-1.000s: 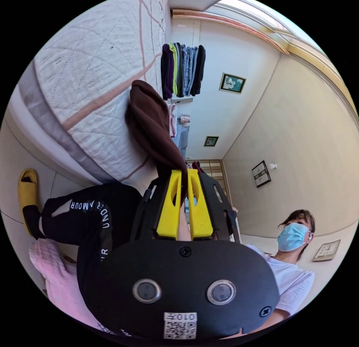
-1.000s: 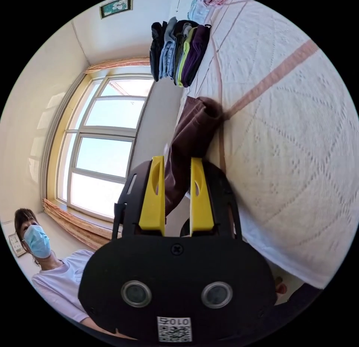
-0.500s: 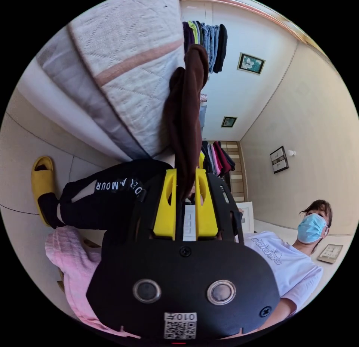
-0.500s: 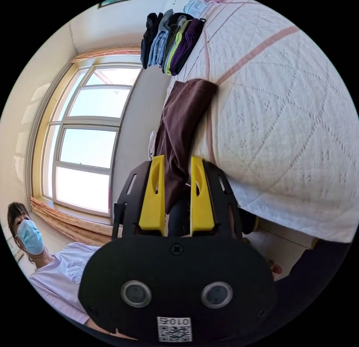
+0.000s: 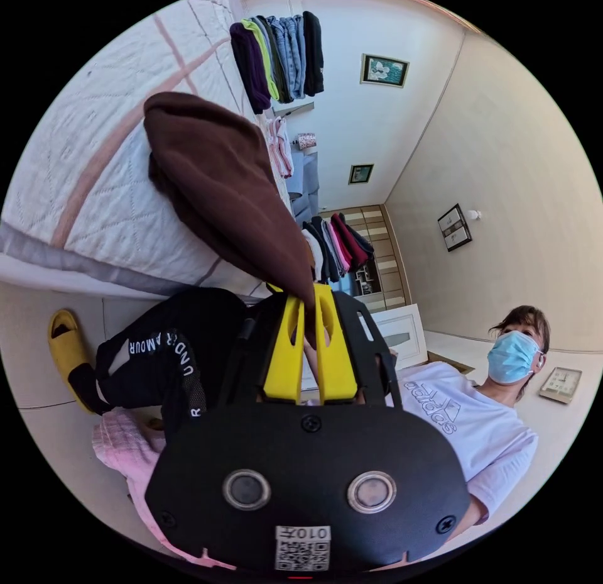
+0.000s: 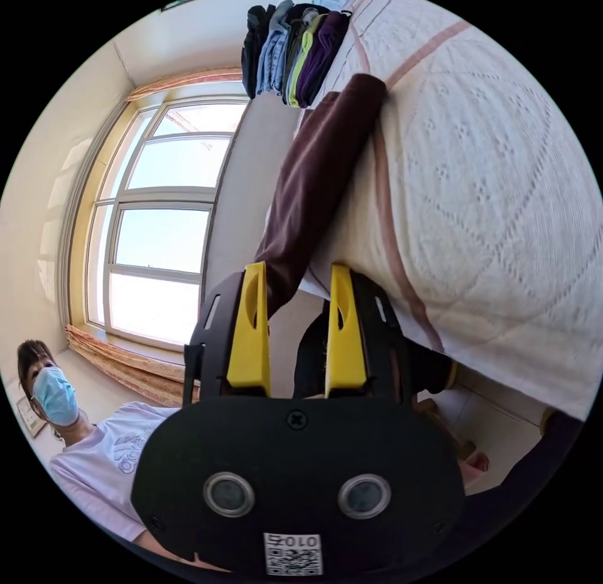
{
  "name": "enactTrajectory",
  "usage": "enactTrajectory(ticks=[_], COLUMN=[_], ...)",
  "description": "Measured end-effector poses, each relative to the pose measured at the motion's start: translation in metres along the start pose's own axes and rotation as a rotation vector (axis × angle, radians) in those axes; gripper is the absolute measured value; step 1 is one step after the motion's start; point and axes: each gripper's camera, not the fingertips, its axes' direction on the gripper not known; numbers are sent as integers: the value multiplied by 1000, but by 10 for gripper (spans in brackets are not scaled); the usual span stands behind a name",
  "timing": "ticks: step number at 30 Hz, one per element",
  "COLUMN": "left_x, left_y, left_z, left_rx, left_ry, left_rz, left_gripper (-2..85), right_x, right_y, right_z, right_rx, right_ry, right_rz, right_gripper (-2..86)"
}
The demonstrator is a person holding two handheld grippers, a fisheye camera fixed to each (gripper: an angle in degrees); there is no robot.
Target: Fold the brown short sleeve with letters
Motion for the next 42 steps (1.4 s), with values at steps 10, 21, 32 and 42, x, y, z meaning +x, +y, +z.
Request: enactTrajectory(ticks=[10,21,32,42], left_x=[47,80,97,168], left_y=[-23,-38,-40,-88], left_z=[-46,-64,-94,-121], left_rx=[72,32,99,130], left_ry=[138,125,-5,-4], left_rz=[-1,-13,-98,2], left_gripper=[64,65,31,11], right_x=[-5,-8,-32,-94], right_y=[-33,-58,-83,-96], right_z=[-3,-7,12,6], right_rx=[50,107,-61,-118], right_ry=[-55,-18,107,95], right_rz=[24,46,28,-98], right_gripper=[125,80,57,53])
